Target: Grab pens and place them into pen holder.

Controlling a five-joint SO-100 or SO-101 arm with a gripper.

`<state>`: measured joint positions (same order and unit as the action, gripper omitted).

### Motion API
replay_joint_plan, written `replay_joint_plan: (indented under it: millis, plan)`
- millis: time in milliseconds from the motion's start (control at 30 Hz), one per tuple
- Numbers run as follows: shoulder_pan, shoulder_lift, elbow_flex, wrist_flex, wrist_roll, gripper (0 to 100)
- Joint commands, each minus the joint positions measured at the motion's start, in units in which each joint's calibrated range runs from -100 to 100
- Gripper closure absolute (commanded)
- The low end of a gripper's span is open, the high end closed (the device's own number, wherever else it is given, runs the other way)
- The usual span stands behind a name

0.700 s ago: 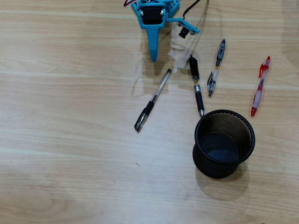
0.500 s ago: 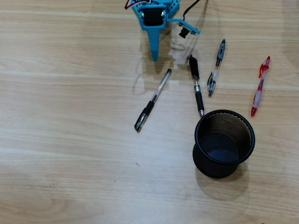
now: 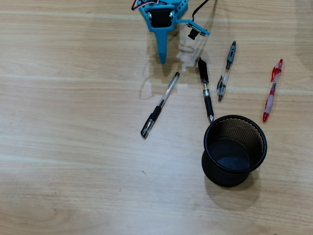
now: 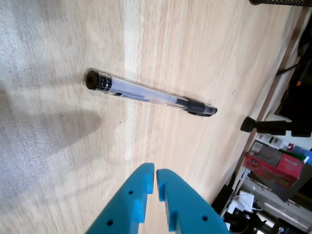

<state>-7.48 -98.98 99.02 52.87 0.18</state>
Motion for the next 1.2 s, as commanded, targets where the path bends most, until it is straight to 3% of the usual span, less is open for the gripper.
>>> replay_joint_plan:
  millis: [0,1033,1167]
  plan:
    - [0.0,-0.5,0.3,0.1,0.3,98]
    - [2.6,-0.5,0.3,0.1,0.3,97]
    - [2.9,-0.5,-6.7,0.1,0.3,97]
